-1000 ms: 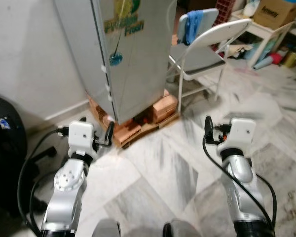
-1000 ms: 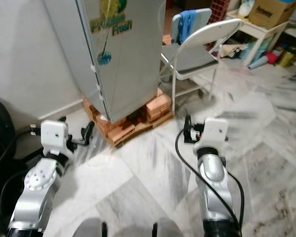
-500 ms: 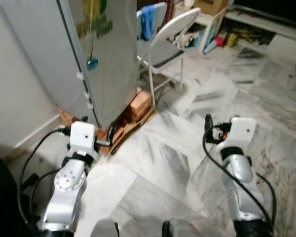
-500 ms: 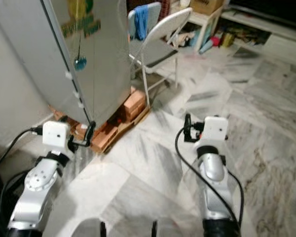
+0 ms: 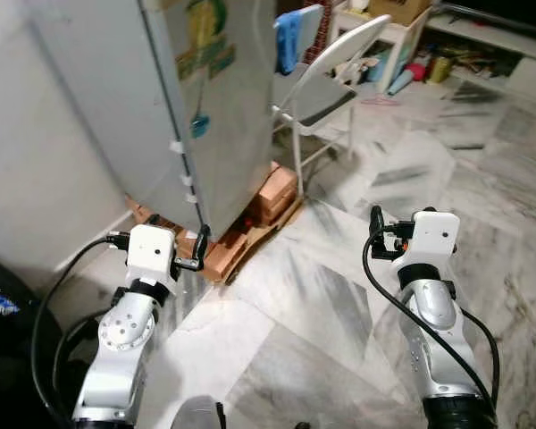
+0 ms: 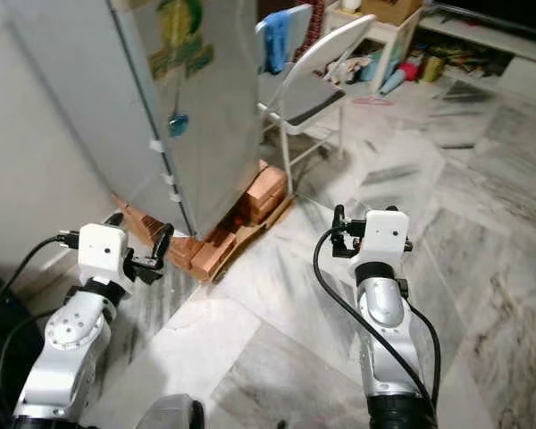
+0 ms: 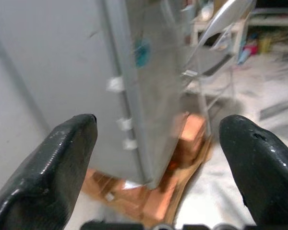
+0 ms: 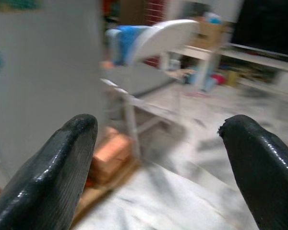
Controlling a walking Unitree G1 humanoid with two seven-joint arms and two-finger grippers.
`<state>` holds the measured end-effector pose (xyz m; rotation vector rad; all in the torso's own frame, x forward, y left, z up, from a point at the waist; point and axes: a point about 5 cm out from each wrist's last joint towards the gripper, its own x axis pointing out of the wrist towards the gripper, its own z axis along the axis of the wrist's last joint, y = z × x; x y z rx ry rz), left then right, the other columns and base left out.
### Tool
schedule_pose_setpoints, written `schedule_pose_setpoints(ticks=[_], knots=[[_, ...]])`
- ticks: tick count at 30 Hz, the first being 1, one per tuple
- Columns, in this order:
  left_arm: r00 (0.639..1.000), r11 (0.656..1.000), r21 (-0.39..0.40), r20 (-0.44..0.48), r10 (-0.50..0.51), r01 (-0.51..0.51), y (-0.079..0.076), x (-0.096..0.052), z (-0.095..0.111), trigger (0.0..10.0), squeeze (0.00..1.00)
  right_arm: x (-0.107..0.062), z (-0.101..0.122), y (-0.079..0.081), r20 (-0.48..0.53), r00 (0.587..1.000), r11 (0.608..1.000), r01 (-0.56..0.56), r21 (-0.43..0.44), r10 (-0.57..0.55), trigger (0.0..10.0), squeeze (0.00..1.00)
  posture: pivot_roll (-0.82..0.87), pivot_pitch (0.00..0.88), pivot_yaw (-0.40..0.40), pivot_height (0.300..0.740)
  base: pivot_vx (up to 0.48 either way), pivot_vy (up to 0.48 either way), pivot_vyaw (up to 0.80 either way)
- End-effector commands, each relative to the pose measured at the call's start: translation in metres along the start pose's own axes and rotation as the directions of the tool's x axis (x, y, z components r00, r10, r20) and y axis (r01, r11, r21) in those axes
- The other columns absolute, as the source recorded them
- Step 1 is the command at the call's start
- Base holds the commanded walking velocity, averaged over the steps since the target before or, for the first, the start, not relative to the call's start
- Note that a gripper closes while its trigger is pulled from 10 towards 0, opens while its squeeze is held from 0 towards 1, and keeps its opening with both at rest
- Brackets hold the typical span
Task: Restocking fridge
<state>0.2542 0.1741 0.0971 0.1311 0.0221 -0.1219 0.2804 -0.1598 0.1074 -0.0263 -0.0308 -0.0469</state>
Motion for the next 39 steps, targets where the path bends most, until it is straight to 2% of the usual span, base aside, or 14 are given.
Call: schedule_pose_setpoints(ticks=[1, 5, 9, 15, 21, 27, 32, 34, 36, 39], knots=[[0.999, 0.999, -0.032, 0.014, -0.030, 0.031, -0.007, 0.002, 0.004, 10.0, 0.00, -0.001, -0.001, -0.011, -0.002, 1.000, 0.999, 0.030, -0.030, -0.030, 10.0, 0.00, 0.01, 0.077, -0.019, 0.740, 0.428, 0.000, 0.00], [0.999, 0.999, -0.029, 0.020, -0.025, 0.026, -0.004, 0.004, 0.006, 10.0, 0.00, 0.002, 0.001, -0.012, 0.001, 1.000, 0.999, 0.028, -0.019, -0.028, 10.0, 0.00, 0.02, 0.088, -0.019, 0.740, 0.334, 0.345, 0.00], [1.000, 1.000, -0.015, 0.011, 0.015, -0.015, 0.006, 0.002, 0.004, 10.0, 0.00, 0.004, 0.006, -0.011, 0.018, 1.000, 1.000, 0.010, -0.019, -0.010, 10.0, 0.00, 0.00, 0.095, 0.003, 0.740, 0.261, 0.403, -0.44], [1.000, 1.000, -0.004, 0.015, 0.012, -0.012, 0.006, 0.005, 0.005, 10.0, 0.00, 0.007, 0.007, -0.007, 0.024, 1.000, 1.000, -0.003, -0.018, 0.003, 10.0, 0.00, 0.00, 0.093, 0.008, 0.740, 0.000, 0.434, -0.69], [1.000, 1.000, -0.004, 0.005, 0.012, -0.012, 0.003, 0.005, 0.003, 10.0, 0.00, 0.000, -0.004, -0.001, -0.013, 1.000, 1.000, -0.018, -0.009, 0.018, 10.0, 0.00, 0.01, 0.106, -0.001, 0.740, 0.000, 0.452, 0.00], [1.000, 1.000, 0.003, 0.001, 0.017, -0.017, 0.003, 0.003, 0.002, 10.0, 0.00, -0.001, -0.006, -0.003, -0.022, 1.000, 1.000, -0.009, -0.005, 0.009, 10.0, 0.00, 0.01, 0.097, -0.003, 0.740, 0.000, 0.433, 0.00], [1.000, 1.000, 0.014, 0.008, 0.017, -0.017, 0.000, 0.002, 0.001, 10.0, 0.00, -0.001, -0.007, -0.008, -0.027, 1.000, 1.000, 0.010, -0.008, -0.010, 10.0, 0.00, 0.00, 0.081, -0.008, 0.740, 0.000, 0.000, 0.00], [0.999, 0.999, -0.028, 0.017, 0.035, -0.034, 0.002, -0.002, -0.001, 10.0, 0.00, -0.002, -0.009, -0.010, -0.033, 0.999, 1.000, 0.016, -0.013, -0.016, 10.0, 0.00, 0.00, 0.079, -0.009, 0.740, 0.000, 0.000, 0.00], [0.995, 0.995, -0.031, 0.030, 0.091, -0.090, 0.008, -0.006, 0.000, 10.0, 0.00, -0.003, -0.009, -0.013, -0.035, 0.999, 1.000, 0.025, -0.015, -0.026, 10.0, 0.00, -0.01, 0.074, -0.010, 0.740, 0.000, 0.000, 0.00], [0.997, 0.996, -0.058, 0.028, 0.075, -0.073, 0.006, -0.005, 0.001, 10.0, 0.00, -0.004, -0.010, -0.017, -0.039, 0.999, 0.999, 0.032, -0.013, -0.032, 10.0, 0.00, 0.00, 0.078, -0.018, 0.740, 0.000, 0.000, 0.00]])
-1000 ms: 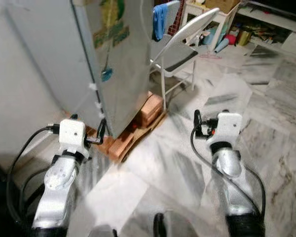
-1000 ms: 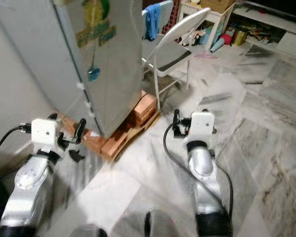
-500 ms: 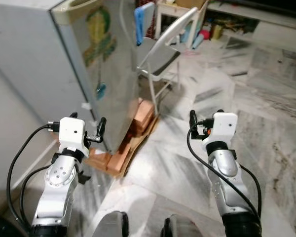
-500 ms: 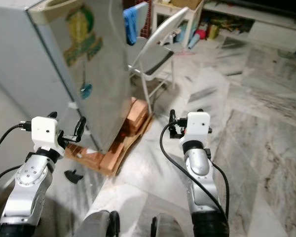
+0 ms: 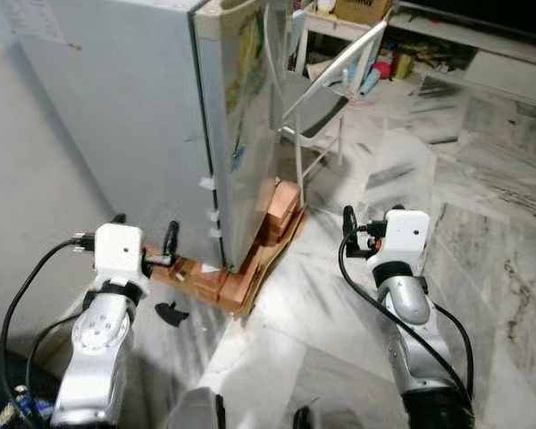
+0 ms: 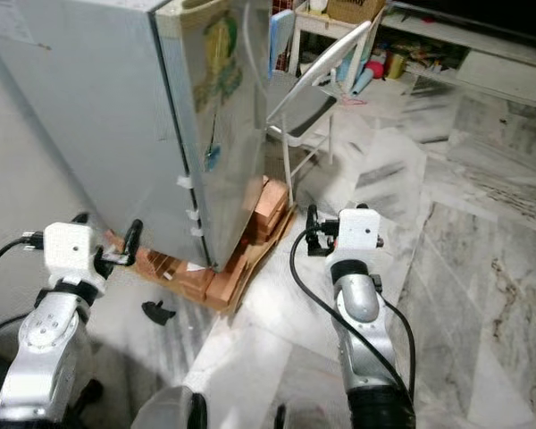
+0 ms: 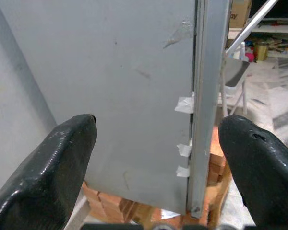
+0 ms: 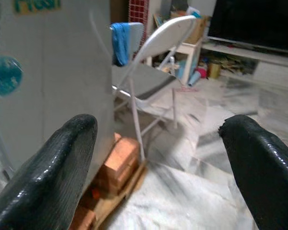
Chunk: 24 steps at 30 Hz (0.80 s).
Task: Restocking fridge
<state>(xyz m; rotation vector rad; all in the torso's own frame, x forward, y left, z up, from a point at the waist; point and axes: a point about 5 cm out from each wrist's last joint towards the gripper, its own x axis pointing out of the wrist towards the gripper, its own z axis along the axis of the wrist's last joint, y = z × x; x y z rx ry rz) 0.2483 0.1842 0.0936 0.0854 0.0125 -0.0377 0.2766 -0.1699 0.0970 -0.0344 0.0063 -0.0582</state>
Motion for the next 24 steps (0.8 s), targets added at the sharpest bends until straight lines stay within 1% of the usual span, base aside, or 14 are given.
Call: schedule_pose_setpoints(ticks=[1, 4, 7, 9, 16, 24], knots=[[1.000, 1.000, -0.004, 0.023, -0.016, 0.016, -0.004, 0.003, 0.007, 10.0, 0.00, -0.002, 0.000, -0.007, -0.005, 1.000, 1.000, 0.020, -0.005, -0.020, 10.0, 0.00, 0.00, 0.078, -0.019, 0.740, 0.000, 0.000, 0.00], [0.999, 0.999, 0.007, 0.027, -0.033, 0.033, -0.009, 0.005, 0.008, 10.0, 0.00, -0.003, -0.001, -0.005, -0.010, 1.000, 1.000, 0.011, -0.006, -0.011, 10.0, 0.00, 0.00, 0.079, -0.022, 0.740, 0.000, 0.000, 0.00], [0.998, 0.999, 0.011, 0.030, -0.052, 0.052, -0.013, 0.006, 0.008, 10.0, 0.00, -0.002, 0.000, -0.003, -0.008, 1.000, 1.000, 0.006, -0.004, -0.006, 10.0, 0.00, 0.00, 0.078, -0.020, 0.740, 0.000, 0.000, -0.65], [0.998, 0.998, 0.011, 0.023, -0.060, 0.060, -0.014, 0.005, 0.007, 10.0, 0.00, -0.001, 0.001, -0.002, -0.003, 1.000, 1.000, 0.004, -0.006, -0.004, 10.0, 0.00, -0.01, 0.078, -0.013, 0.740, 0.251, 0.000, -0.80], [0.997, 0.997, 0.005, 0.017, -0.073, 0.073, -0.016, 0.004, 0.005, 10.0, 0.00, -0.001, 0.001, 0.000, -0.001, 1.000, 1.000, 0.002, -0.002, -0.002, 10.0, 0.00, -0.01, 0.078, -0.011, 0.740, 0.352, 0.271, -0.62], [0.998, 0.998, 0.004, 0.023, -0.066, 0.066, -0.017, 0.007, 0.007, 10.0, 0.00, 0.000, 0.002, -0.001, -0.003, 1.000, 1.000, -0.002, -0.005, 0.002, 10.0, 0.00, -0.01, 0.092, -0.017, 0.740, 0.354, 0.299, 0.00]])
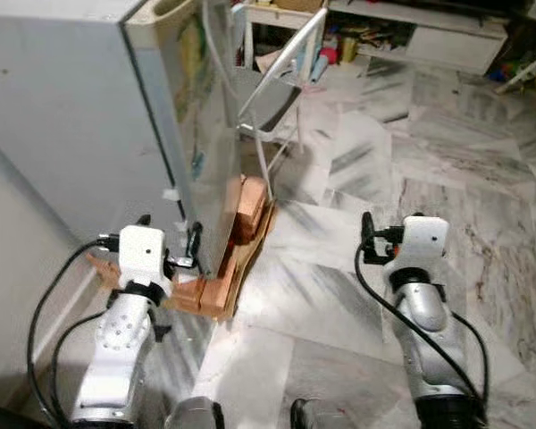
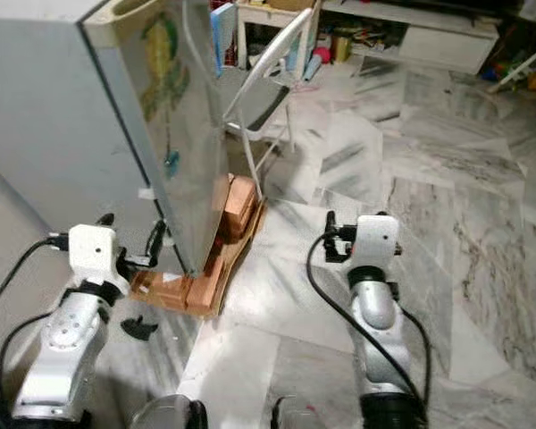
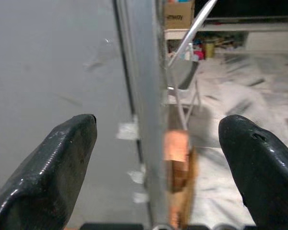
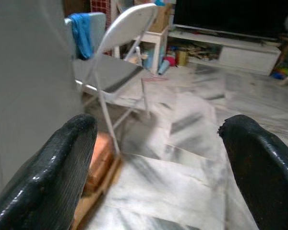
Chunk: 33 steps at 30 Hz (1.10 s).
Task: Restocking fridge
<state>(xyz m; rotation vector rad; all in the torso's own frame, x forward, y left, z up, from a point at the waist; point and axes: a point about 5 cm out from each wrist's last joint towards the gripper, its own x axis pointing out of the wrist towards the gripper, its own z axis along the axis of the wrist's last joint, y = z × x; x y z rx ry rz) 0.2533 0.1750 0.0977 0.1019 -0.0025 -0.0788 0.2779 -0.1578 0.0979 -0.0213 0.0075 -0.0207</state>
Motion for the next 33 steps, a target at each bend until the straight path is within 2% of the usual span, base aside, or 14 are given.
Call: schedule_pose_setpoints(ticks=[1, 7, 11, 18, 23, 26, 28, 29, 31, 33], knots=[[1.000, 0.999, -0.016, 0.007, -0.028, 0.028, -0.008, 0.002, 0.002, 10.0, 0.00, 0.000, 0.001, -0.013, -0.001, 0.999, 0.999, 0.036, -0.018, -0.036, 10.0, 0.00, -0.01, 0.092, -0.017, 0.740, 0.330, 0.334, 0.00], [0.999, 0.999, -0.012, 0.008, -0.033, 0.033, -0.009, 0.002, 0.003, 10.0, 0.00, -0.001, 0.001, -0.012, -0.003, 0.999, 0.999, 0.036, -0.017, -0.036, 10.0, 0.00, -0.01, 0.094, -0.018, 0.740, 0.214, 0.221, 0.00], [0.998, 0.998, -0.024, 0.010, -0.058, 0.058, -0.013, 0.001, 0.002, 10.0, 0.00, -0.002, 0.000, -0.012, -0.007, 0.999, 0.999, 0.035, -0.019, -0.036, 10.0, 0.00, -0.01, 0.094, -0.019, 0.740, 0.000, 0.000, -0.62], [0.986, 0.984, -0.058, -0.010, -0.167, 0.167, -0.026, -0.002, 0.001, 10.0, 0.00, -0.003, -0.002, -0.011, -0.022, 0.999, 0.999, 0.030, -0.012, -0.031, 10.0, 0.00, -0.01, 0.094, -0.022, 0.740, 0.000, 0.000, -0.71], [0.982, 0.980, -0.065, -0.014, -0.189, 0.188, -0.029, -0.001, 0.001, 10.0, 0.00, -0.003, -0.002, -0.010, -0.021, 0.999, 0.999, 0.029, -0.013, -0.029, 10.0, 0.00, -0.01, 0.094, -0.022, 0.740, 0.000, 0.000, -0.80], [0.986, 0.985, -0.058, -0.025, -0.163, 0.161, -0.027, 0.000, -0.001, 10.0, 0.00, -0.003, -0.002, -0.010, -0.019, 0.999, 0.999, 0.028, -0.018, -0.028, 10.0, 0.00, -0.01, 0.093, -0.022, 0.740, 0.000, 0.000, -0.80], [0.997, 0.996, -0.071, -0.049, -0.054, 0.051, -0.015, 0.005, -0.003, 10.0, 0.00, -0.003, -0.002, -0.011, -0.018, 0.999, 0.999, 0.026, -0.019, -0.027, 10.0, 0.00, -0.01, 0.092, -0.023, 0.740, 0.000, 0.000, 0.00], [0.997, 0.996, -0.071, -0.049, -0.054, 0.051, -0.015, 0.005, -0.003, 10.0, 0.00, -0.003, -0.002, -0.011, -0.018, 0.999, 0.999, 0.026, -0.019, -0.027, 10.0, 0.00, -0.01, 0.092, -0.023, 0.740, 0.000, 0.000, 0.00], [0.998, 0.993, -0.120, -0.061, -0.004, -0.004, -0.007, 0.010, -0.004, 10.0, 0.00, -0.003, -0.001, -0.010, -0.017, 1.000, 0.999, 0.024, -0.022, -0.025, 10.0, 0.00, -0.01, 0.093, -0.026, 0.740, 0.000, 0.000, 0.00], [0.999, 0.995, -0.103, -0.051, 0.009, -0.014, -0.004, 0.014, -0.002, 10.0, 0.00, -0.003, -0.001, -0.010, -0.017, 1.000, 0.999, 0.022, -0.026, -0.023, 10.0, 0.00, -0.01, 0.093, -0.026, 0.740, 0.000, 0.000, 0.00]])
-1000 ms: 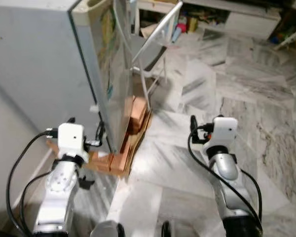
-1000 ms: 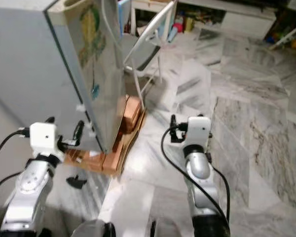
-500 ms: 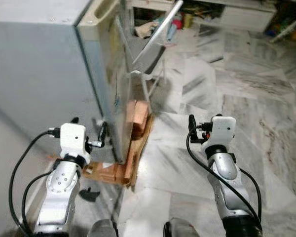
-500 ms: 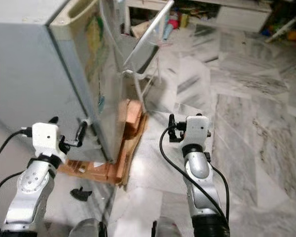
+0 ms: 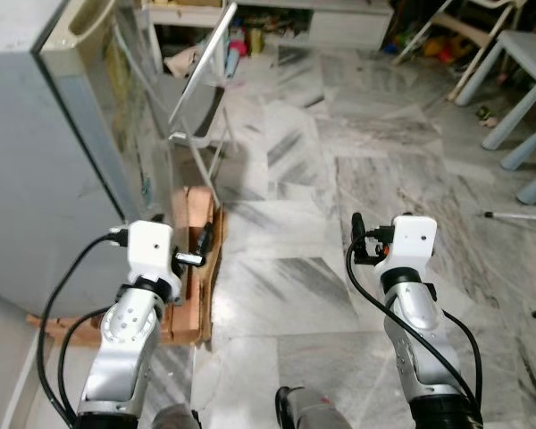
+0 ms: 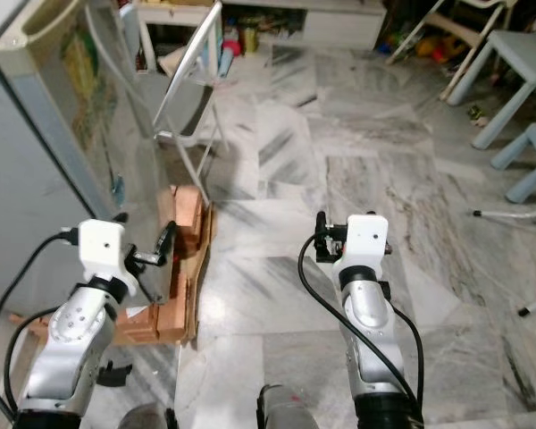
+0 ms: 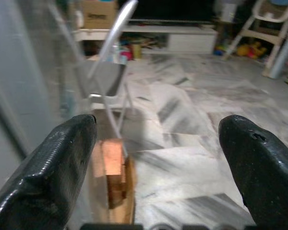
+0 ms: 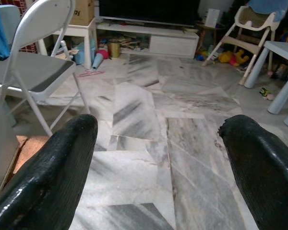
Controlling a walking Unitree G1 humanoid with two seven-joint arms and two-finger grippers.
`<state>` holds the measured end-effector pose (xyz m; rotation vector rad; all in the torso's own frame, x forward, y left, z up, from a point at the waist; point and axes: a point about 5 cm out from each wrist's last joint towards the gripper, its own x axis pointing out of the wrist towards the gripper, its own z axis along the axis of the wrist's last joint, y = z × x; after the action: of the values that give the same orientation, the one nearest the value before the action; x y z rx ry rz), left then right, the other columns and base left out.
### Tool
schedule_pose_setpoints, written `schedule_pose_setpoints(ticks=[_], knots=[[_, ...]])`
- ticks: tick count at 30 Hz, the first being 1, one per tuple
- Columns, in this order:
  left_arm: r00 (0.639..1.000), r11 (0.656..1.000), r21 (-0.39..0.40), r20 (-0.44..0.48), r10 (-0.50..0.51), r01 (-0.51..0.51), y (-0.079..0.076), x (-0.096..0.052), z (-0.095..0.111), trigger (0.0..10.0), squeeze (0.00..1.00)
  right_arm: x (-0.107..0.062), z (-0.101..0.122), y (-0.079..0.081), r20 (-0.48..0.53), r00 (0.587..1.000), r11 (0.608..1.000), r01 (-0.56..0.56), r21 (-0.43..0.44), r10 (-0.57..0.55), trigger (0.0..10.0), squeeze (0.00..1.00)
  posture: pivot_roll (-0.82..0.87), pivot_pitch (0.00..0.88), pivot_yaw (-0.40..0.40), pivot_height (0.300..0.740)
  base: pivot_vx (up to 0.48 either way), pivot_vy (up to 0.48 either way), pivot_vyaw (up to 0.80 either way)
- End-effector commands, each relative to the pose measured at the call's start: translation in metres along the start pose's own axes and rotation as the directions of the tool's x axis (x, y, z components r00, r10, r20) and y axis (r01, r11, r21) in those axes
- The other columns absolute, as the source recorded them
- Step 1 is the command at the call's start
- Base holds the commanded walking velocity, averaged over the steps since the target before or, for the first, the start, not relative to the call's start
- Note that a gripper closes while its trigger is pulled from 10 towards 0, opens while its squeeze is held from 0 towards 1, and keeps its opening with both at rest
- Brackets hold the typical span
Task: Restocking fridge
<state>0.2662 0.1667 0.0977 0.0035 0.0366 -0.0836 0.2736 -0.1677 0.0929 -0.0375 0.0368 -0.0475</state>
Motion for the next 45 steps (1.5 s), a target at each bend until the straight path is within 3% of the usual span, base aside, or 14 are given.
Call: schedule_pose_setpoints(ticks=[1, 15, 18, 26, 34, 39, 45], knots=[[1.000, 1.000, 0.002, -0.011, 0.018, -0.018, 0.004, 0.003, -0.001, 10.0, 0.00, 0.001, 0.004, 0.000, 0.013, 1.000, 1.000, -0.004, -0.010, 0.004, 10.0, 0.00, -0.01, 0.093, -0.026, 0.740, 0.000, 0.000, 0.00], [0.992, 0.990, 0.074, 0.030, 0.119, -0.121, 0.018, 0.049, 0.010, 10.0, 0.00, -0.003, 0.010, -0.009, 0.018, 1.000, 0.999, 0.007, -0.038, -0.006, 10.0, 0.00, -0.08, 0.116, -0.031, 0.740, 0.000, 0.000, 0.00], [0.982, 0.978, 0.097, 0.045, 0.182, -0.186, 0.026, 0.061, 0.012, 10.0, 0.00, -0.007, 0.010, -0.014, 0.012, 1.000, 0.999, 0.010, -0.050, -0.009, 10.0, 0.00, -0.09, 0.121, -0.035, 0.740, 0.000, 0.000, 0.00], [0.971, 0.967, 0.090, 0.058, 0.232, -0.236, 0.034, 0.063, 0.015, 10.0, 0.00, -0.014, 0.010, -0.017, -0.004, 1.000, 0.998, 0.001, -0.065, -0.001, 10.0, 0.00, -0.10, 0.137, -0.040, 0.740, 0.000, 0.000, 0.00], [0.958, 0.950, 0.119, 0.040, 0.285, -0.288, 0.046, 0.064, 0.008, 10.0, 0.00, -0.014, 0.008, -0.010, -0.022, 0.999, 0.998, -0.029, -0.054, 0.028, 10.0, 0.00, -0.09, 0.149, -0.044, 0.740, 0.000, 0.000, 0.00], [0.968, 0.960, 0.118, 0.049, 0.248, -0.252, 0.040, 0.073, 0.014, 10.0, 0.00, -0.016, 0.007, -0.009, -0.032, 0.999, 0.998, -0.038, -0.053, 0.037, 10.0, 0.00, -0.09, 0.149, -0.042, 0.740, 0.000, 0.000, 0.00], [0.989, 0.981, 0.131, 0.064, 0.136, -0.143, 0.017, 0.089, 0.023, 10.0, 0.00, -0.030, -0.002, -0.011, -0.087, 0.994, 0.990, -0.075, -0.118, 0.065, 10.0, 0.00, -0.10, 0.147, -0.036, 0.740, 0.000, 0.000, 0.00]])
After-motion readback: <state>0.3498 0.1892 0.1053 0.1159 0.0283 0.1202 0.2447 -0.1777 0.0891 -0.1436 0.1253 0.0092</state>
